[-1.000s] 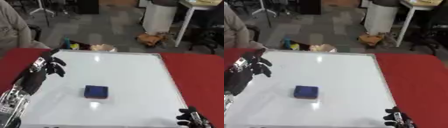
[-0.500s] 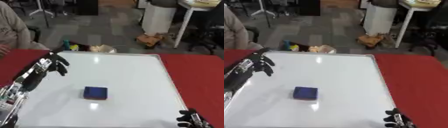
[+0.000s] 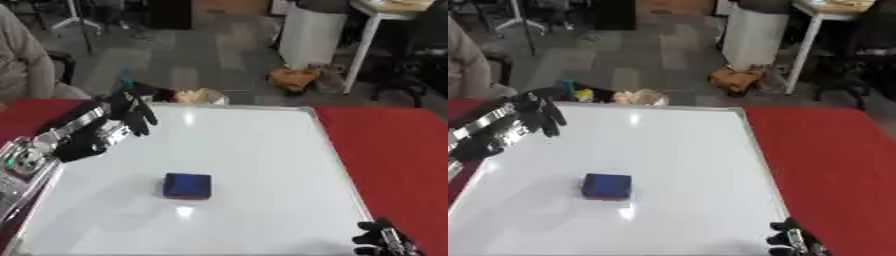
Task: Wipe the whiteboard clean with a brush.
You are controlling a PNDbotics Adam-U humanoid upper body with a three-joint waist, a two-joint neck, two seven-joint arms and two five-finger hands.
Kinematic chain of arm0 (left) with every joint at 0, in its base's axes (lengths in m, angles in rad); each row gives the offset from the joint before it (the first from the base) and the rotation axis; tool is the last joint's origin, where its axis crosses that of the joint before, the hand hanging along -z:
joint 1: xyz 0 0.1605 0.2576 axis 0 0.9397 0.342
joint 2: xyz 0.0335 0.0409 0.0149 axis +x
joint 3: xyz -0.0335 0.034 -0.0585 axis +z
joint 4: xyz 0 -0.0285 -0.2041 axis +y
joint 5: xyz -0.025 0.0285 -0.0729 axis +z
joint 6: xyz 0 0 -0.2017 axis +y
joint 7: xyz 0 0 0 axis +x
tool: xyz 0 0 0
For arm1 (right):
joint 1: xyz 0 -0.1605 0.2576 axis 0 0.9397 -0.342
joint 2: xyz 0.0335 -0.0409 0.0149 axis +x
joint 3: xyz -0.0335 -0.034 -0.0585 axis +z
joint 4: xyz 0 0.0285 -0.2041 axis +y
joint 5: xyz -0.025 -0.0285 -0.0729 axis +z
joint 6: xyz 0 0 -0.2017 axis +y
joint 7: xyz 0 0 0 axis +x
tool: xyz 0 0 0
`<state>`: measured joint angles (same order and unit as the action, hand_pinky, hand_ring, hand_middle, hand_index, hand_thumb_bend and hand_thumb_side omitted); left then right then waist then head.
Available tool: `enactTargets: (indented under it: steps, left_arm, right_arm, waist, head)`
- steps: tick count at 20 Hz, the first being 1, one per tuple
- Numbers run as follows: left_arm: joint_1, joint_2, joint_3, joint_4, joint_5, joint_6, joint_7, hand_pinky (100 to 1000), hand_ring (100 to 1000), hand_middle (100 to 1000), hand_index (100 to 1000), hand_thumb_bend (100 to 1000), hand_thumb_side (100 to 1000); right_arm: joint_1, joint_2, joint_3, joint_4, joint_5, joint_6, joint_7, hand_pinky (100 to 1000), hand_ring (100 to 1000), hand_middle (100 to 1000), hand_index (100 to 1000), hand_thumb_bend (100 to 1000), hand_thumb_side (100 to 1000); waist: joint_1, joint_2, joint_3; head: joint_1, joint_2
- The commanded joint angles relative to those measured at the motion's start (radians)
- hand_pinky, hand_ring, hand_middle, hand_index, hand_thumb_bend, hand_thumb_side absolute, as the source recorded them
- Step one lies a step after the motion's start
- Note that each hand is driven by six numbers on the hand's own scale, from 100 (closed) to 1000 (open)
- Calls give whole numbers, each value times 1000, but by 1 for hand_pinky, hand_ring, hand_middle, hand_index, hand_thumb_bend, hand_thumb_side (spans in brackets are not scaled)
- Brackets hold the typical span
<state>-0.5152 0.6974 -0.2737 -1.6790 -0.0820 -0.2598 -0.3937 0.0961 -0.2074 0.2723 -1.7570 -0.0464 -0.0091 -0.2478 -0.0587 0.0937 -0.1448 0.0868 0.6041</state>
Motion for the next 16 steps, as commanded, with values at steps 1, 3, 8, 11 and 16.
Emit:
enactTargets:
  steps: [1,3,8,11,16]
  left_arm:
    - [-50,45,-50,5,-71,-52,3,589,603,643,1000,100,820]
    - [-77,47,-83,26,-121,-87,5,595,606,647,1000,100,808]
    - [-119,18,-129,107,-262,-174,34,617,617,660,1000,175,758]
    - [-131,-13,-138,167,-357,-202,72,628,620,665,1000,211,726]
    - [-151,-67,-158,264,-503,-244,122,647,622,669,1000,256,687]
  right_arm:
    - [-9,-12,2,-21,3,-2,5,597,635,478,677,100,887]
    - [-8,-12,3,-20,5,-2,6,596,635,478,677,100,886]
    - [-8,-12,4,-20,5,-1,8,597,635,478,677,100,886]
    - [-7,-12,4,-21,5,-1,9,597,635,478,677,100,886]
    - [-6,-11,5,-21,4,-1,11,597,635,478,677,100,886]
  waist:
    - [2,-6,-4]
    - [2,-5,-7]
    - [1,-5,-11]
    - [0,-6,-11]
    - [-1,-7,-12]
  head:
    - [0,-3]
    - [1,-2]
    - [-3,0]
    - [-7,-4]
    - [-10,-10]
